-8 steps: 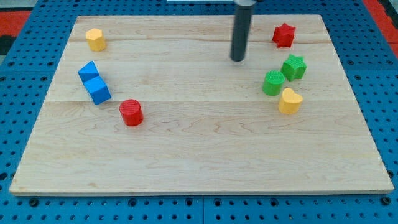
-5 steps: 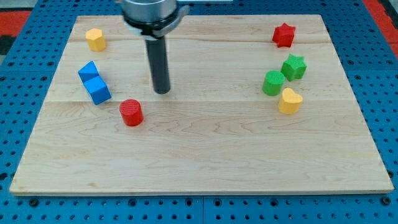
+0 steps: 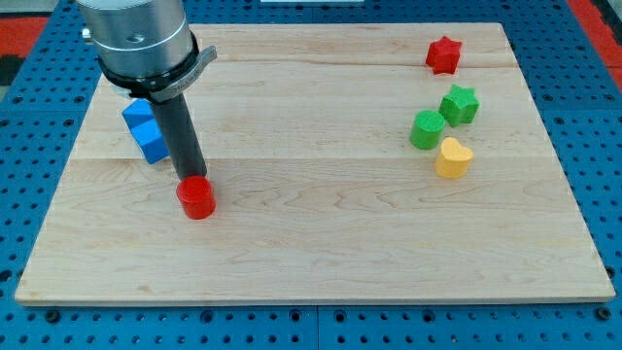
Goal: Push the red circle towards the bottom center of the board
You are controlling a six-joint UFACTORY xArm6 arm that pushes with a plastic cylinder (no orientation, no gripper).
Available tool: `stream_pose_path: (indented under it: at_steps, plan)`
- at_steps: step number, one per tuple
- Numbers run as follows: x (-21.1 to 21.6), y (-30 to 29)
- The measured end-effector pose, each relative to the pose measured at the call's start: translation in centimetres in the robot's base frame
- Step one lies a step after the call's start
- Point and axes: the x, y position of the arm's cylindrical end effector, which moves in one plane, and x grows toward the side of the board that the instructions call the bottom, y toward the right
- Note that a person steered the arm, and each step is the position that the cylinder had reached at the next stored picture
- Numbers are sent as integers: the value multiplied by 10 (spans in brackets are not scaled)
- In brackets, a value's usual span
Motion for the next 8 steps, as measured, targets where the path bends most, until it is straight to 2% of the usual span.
stream_pose_path:
  at_steps: [1,2,3,6,8]
  plan:
    - [1,-6]
    - [5,-38]
    - [8,-33]
    - [80,38]
    - [95,77]
